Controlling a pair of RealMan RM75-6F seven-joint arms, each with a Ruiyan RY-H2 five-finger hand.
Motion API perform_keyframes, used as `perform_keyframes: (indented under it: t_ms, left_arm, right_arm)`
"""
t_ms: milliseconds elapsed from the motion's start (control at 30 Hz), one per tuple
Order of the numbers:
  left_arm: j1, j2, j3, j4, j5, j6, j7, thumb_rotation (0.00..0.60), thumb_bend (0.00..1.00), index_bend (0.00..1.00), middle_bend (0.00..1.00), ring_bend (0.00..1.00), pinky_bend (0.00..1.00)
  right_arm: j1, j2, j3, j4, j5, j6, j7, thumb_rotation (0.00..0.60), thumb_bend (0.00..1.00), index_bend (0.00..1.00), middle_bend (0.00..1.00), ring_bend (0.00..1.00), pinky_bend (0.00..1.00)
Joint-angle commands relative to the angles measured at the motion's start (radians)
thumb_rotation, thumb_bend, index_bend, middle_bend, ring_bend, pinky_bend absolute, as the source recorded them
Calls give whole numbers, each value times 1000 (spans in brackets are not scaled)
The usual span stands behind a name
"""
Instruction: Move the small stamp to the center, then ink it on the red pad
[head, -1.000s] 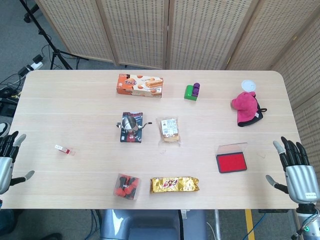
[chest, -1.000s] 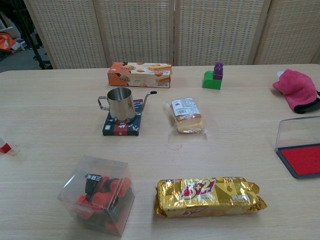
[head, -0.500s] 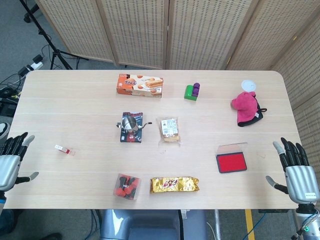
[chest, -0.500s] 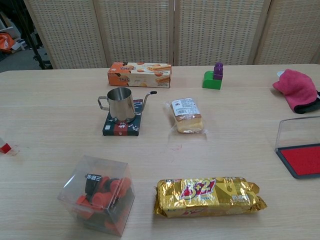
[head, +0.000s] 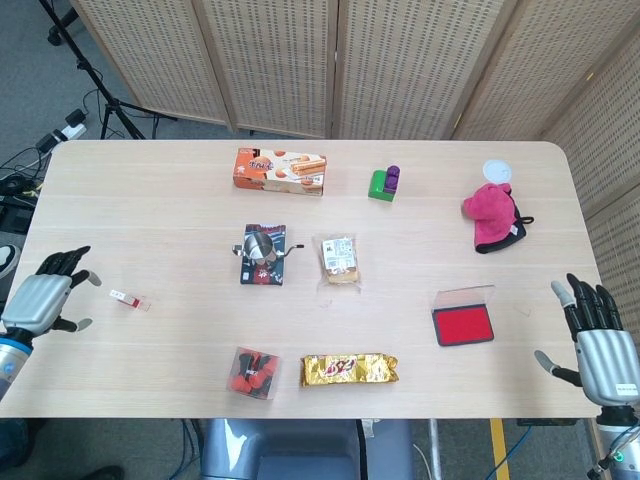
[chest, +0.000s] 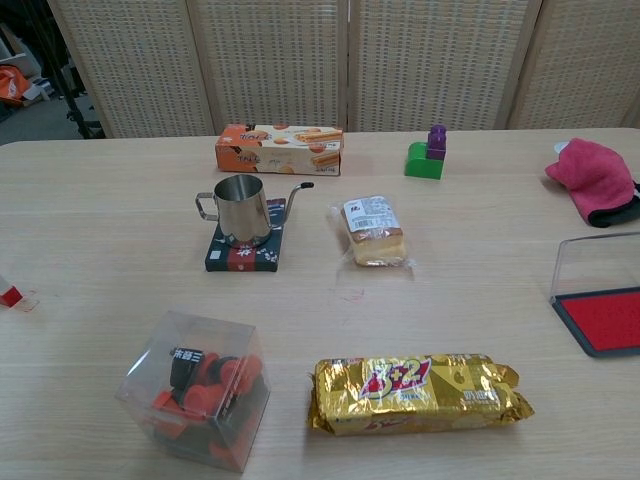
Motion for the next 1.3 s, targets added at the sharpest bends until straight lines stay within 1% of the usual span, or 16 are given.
perform_keyframes:
  t_ms: [33, 167, 333, 433, 567, 767, 1033, 1133, 1300]
  left_arm:
    - [-44, -38, 0, 59, -19, -64, -14, 600, 192, 410, 0, 0, 0]
    - [-58, -71, 3, 112, -20, -81, -28, 600, 206, 418, 0, 0, 0]
    - [-70, -125, 4, 187, -6, -74, -73, 600, 212, 430, 0, 0, 0]
    - [-80, -148, 13, 225, 7, -81, -104, 600, 211, 430, 0, 0, 0]
    - [-89, -171, 22, 261, 13, -94, -108, 600, 210, 431, 0, 0, 0]
    - [-106, -210, 27, 303, 3, -124, -107, 600, 212, 431, 0, 0, 0]
    - [-125, -255, 27, 346, -19, -160, -106, 600, 215, 458, 0, 0, 0]
    - [-126, -269, 25, 355, -21, -155, -118, 600, 217, 485, 0, 0, 0]
    - [-126, -281, 24, 370, -23, -143, -114, 600, 225, 497, 0, 0, 0]
  right_arm:
    - [2, 1, 2, 1, 6, -6, 4, 600, 0, 0, 0, 0, 0]
    - [4, 0, 3, 4, 12, -14, 4, 600, 0, 0, 0, 0, 0]
    - [7, -3, 3, 6, 16, -23, 2, 600, 0, 0, 0, 0, 0]
    - [9, -5, 4, 8, 22, -28, 0, 600, 0, 0, 0, 0, 0]
    - [11, -7, 4, 10, 26, -34, -1, 600, 0, 0, 0, 0, 0]
    - [12, -8, 5, 12, 32, -40, 3, 600, 0, 0, 0, 0, 0]
    - [19, -9, 10, 20, 50, -59, 10, 600, 0, 0, 0, 0, 0]
    - [20, -8, 11, 22, 55, -64, 17, 600, 0, 0, 0, 0, 0]
    - [21, -7, 14, 25, 65, -70, 24, 600, 0, 0, 0, 0, 0]
